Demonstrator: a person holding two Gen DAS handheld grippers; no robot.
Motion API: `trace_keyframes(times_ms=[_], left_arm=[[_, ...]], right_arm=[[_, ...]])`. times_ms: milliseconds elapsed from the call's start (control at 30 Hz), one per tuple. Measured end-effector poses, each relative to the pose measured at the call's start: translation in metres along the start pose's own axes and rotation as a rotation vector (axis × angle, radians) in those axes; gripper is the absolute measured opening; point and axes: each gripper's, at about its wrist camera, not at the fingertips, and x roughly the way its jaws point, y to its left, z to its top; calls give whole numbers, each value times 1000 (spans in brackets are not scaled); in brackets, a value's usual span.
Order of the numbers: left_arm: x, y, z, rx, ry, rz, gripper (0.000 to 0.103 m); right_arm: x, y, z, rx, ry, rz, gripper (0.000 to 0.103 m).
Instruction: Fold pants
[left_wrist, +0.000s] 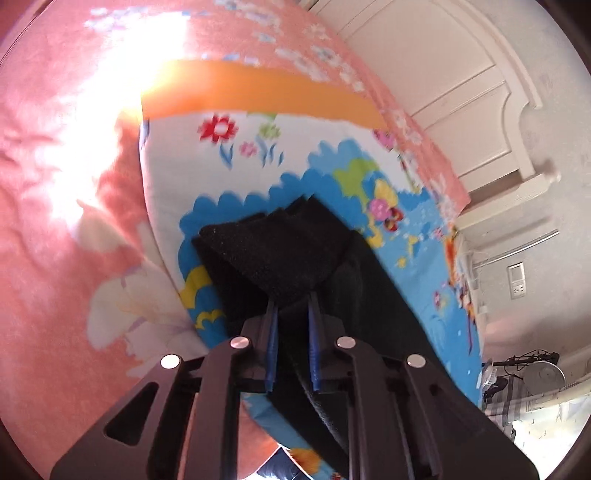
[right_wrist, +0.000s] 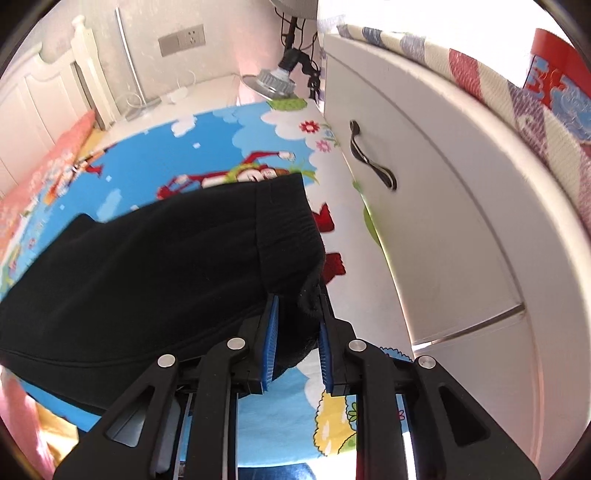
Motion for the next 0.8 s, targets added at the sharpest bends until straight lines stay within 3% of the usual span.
trace_keyframes(times_ms=[133, 200, 400, 467, 533, 600, 633, 700, 767, 800], left_arm=[[14, -1, 3, 21, 20, 60, 13], [30, 16, 1, -60, 62, 67, 13], [-16, 2, 5, -50, -54, 25, 13], [-2, 4, 3, -31, -19, 60, 16], [22, 14, -8, -77, 79, 81, 28], [17, 16, -27, -77, 89, 46, 41], [11, 14, -40, -70, 100, 38, 42], [-3, 3, -73, -53, 150, -46, 42], [-9, -24, -116, 15, 238, -144, 43], [-7, -48, -148, 72, 319, -212, 44]], right_arm=[[9, 0, -13, -23, 31, -28, 19], [30, -7, -21, 6, 88, -32, 19], [6, 2, -7, -31, 15, -20, 19], [21, 5, -5, -55, 0, -25, 19], [38, 4, -6, -75, 7, -43, 19], [47, 1, -5, -66, 30, -39, 19], [49, 2, -6, -86, 35, -47, 19], [58, 1, -8, -96, 48, -55, 20], [65, 0, -8, -90, 54, -60, 20], [65, 3, -6, -95, 50, -67, 20]])
